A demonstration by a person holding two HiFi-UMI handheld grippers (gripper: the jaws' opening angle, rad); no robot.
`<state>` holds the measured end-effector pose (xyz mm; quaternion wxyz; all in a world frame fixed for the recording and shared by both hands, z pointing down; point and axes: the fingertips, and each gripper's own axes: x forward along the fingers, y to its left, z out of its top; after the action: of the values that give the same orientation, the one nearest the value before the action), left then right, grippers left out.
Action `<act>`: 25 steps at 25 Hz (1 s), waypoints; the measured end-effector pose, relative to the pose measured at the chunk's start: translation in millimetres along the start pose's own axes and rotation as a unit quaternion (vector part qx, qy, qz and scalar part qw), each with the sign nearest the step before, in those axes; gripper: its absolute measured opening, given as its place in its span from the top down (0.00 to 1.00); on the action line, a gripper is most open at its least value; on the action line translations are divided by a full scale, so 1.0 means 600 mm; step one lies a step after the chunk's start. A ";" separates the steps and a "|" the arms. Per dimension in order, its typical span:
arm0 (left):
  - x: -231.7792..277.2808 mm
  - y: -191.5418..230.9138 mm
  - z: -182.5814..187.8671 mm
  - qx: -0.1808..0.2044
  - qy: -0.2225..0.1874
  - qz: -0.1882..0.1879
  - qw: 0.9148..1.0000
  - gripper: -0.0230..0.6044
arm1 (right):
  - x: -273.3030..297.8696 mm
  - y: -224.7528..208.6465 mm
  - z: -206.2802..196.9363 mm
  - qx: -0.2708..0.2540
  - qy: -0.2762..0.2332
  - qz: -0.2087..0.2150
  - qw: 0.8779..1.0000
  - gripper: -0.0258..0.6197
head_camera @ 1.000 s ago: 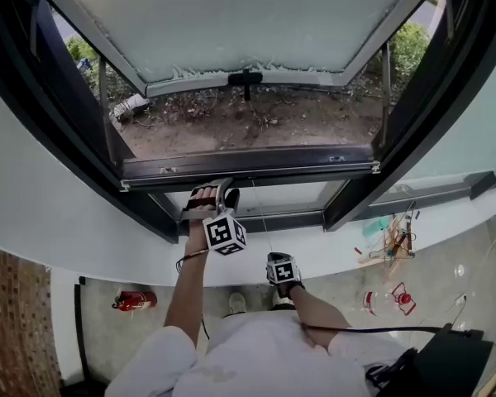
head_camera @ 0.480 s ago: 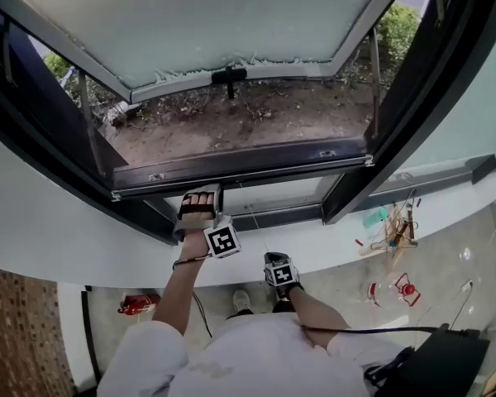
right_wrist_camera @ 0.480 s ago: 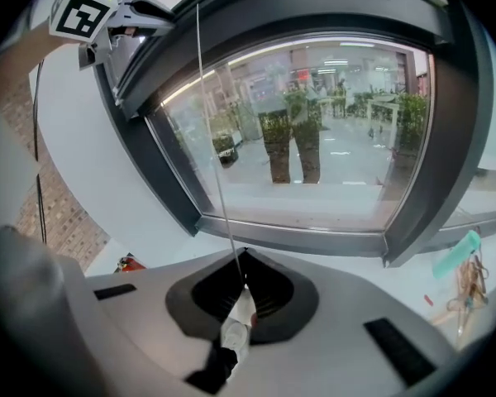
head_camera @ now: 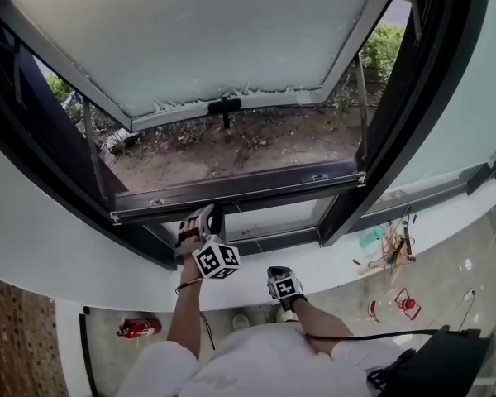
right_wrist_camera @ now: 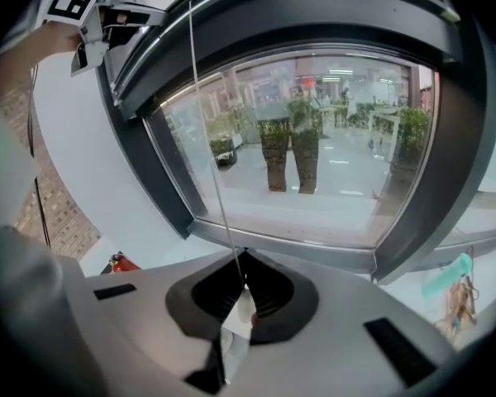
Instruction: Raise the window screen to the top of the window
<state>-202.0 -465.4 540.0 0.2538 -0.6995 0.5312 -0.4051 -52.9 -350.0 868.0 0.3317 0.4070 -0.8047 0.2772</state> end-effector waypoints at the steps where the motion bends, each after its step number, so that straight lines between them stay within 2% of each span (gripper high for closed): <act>1: -0.005 0.008 0.005 -0.027 -0.012 0.008 1.000 0.85 | 0.001 -0.002 0.008 -0.014 -0.008 -0.005 1.000 0.96; 4: -0.022 0.031 0.014 -0.118 -0.044 0.026 0.992 0.85 | -0.001 -0.001 0.030 -0.033 -0.027 -0.009 0.999 0.96; 8: -0.038 0.030 0.009 -0.235 -0.068 0.018 0.970 0.85 | -0.002 0.004 0.055 -0.030 -0.056 0.000 0.998 0.96; 12: -0.044 0.016 -0.012 -0.336 -0.083 0.017 0.938 0.85 | -0.003 0.010 0.070 -0.029 -0.074 0.004 0.997 0.96; 15: -0.050 0.017 -0.033 -0.413 -0.091 0.024 0.906 0.85 | -0.003 0.010 0.079 -0.040 -0.097 -0.007 0.994 0.96; 16: -0.052 0.015 -0.041 -0.431 -0.093 0.024 0.897 0.85 | -0.003 0.010 0.082 -0.046 -0.104 -0.013 0.993 0.96; 17: -0.053 0.012 -0.045 -0.442 -0.093 0.022 0.892 0.85 | -0.005 0.010 0.086 -0.052 -0.109 -0.016 0.993 0.96; 18: -0.053 0.007 -0.047 -0.445 -0.093 0.018 0.890 0.85 | -0.006 0.011 0.089 -0.057 -0.113 -0.018 0.992 0.96; 21: -0.051 -0.019 -0.047 -0.443 -0.084 -0.004 0.893 0.85 | -0.005 0.016 0.092 -0.061 -0.119 -0.019 0.991 0.96; 25: -0.053 -0.052 -0.041 -0.443 -0.082 -0.024 0.892 0.92 | 0.000 0.025 0.095 -0.063 -0.120 -0.014 0.991 0.96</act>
<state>-209.5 -423.8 568.4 -0.0495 -0.7824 0.6163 -0.0746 -82.9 -383.1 829.3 0.2617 0.4264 -0.8488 0.1708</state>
